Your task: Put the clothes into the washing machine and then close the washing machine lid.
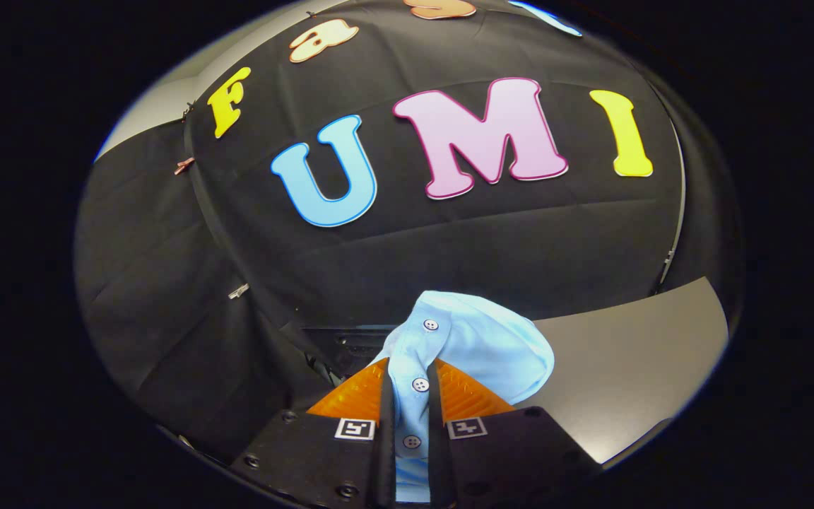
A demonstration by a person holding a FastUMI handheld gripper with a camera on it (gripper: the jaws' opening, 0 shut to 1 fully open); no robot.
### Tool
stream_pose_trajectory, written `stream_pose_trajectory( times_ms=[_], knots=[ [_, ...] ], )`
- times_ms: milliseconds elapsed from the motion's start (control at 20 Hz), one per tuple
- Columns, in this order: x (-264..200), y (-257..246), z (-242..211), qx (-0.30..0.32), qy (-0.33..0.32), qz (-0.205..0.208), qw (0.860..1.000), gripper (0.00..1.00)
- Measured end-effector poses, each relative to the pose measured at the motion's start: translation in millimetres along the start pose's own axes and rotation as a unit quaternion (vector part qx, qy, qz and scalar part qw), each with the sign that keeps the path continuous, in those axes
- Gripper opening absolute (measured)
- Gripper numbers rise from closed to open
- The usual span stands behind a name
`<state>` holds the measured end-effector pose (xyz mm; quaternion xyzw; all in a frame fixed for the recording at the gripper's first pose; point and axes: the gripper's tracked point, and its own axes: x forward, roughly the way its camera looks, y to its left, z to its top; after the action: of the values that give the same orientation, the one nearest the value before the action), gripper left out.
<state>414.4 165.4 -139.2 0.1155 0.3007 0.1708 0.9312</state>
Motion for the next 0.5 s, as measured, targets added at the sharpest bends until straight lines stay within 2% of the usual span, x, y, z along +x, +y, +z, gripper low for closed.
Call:
stream_pose_trajectory(
  times_ms=[500],
  knots=[
    [64,65,-56,-0.009,0.040,0.021,0.999,0.22]
  ],
)
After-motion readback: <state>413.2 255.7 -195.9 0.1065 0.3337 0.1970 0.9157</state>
